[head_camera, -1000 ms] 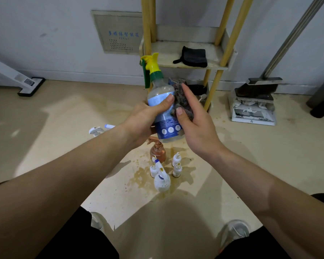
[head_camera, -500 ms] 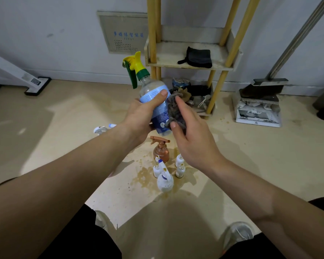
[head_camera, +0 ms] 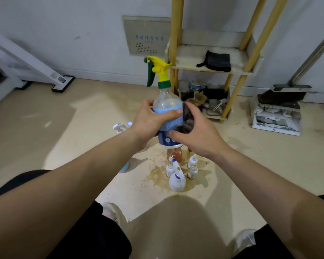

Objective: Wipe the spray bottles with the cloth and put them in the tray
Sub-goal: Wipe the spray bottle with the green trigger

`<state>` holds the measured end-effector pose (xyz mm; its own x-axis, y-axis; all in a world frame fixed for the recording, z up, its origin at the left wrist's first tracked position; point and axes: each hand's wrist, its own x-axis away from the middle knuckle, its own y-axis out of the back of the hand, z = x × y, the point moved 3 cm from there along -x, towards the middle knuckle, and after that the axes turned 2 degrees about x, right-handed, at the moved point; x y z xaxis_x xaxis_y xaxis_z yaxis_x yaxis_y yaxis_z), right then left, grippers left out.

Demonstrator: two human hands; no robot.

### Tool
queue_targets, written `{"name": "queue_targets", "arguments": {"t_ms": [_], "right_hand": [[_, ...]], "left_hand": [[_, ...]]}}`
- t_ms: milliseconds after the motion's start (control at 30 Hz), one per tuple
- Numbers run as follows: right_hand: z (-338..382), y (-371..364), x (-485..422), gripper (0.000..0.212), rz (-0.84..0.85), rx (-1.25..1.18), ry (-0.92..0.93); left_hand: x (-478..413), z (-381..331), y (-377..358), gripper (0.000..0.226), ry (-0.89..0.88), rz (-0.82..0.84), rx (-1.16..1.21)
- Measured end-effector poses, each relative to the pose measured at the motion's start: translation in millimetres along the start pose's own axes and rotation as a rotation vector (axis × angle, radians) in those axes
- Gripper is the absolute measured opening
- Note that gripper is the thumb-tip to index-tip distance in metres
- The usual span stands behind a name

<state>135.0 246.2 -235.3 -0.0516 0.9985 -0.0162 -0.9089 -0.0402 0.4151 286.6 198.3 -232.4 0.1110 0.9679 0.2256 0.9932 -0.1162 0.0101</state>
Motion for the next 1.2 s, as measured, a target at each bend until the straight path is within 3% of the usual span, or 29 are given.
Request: {"name": "queue_targets", "arguments": {"t_ms": [100, 200, 367, 467, 567, 700, 833, 933, 1000, 1133, 1200], "right_hand": [[4, -7, -2, 0.091, -0.077, 0.042, 0.026], [2, -18, -6, 0.081, -0.047, -0.015, -0.008], [-4, -39, -15, 0.068, -0.033, -0.048, -0.026], [-7, -51, -17, 0.083, -0.013, 0.046, -0.037], [-12, -63, -22, 0.087, 0.040, 0.128, -0.050], [-19, -79, -31, 0.091, 0.168, 0.187, -0.073], [-22, -98, -38, 0.098, 0.282, 0.225, -0.049], [-26, -113, -44, 0.100, 0.343, 0.243, -0.029], [-28, -122, -50, 0.092, 0.330, 0.238, -0.019], [-24, -136, -67, 0.056, 0.244, 0.214, -0.017], [-21, -143, -73, 0.052, 0.249, 0.240, 0.012]], "left_hand": [[9, 5, 8, 0.069, -0.002, 0.023, -0.110], [13, 11, 17, 0.075, 0.000, 0.051, -0.154], [17, 3, 44, 0.062, 0.001, 0.068, -0.418], [11, -7, 77, 0.058, -0.069, -0.144, -0.773], [8, -17, 106, 0.052, -0.277, -0.346, -0.873], [0, -14, 126, 0.067, -0.445, -0.174, -1.072], [-4, -8, 147, 0.041, -0.472, -0.036, -1.147], [-2, -9, 162, 0.030, -0.388, -0.002, -1.127], [-1, -9, 168, 0.024, -0.341, -0.028, -1.114], [-6, -11, 181, 0.022, -0.314, -0.110, -1.188], [-12, -15, 200, 0.022, -0.274, -0.179, -1.183]]}}
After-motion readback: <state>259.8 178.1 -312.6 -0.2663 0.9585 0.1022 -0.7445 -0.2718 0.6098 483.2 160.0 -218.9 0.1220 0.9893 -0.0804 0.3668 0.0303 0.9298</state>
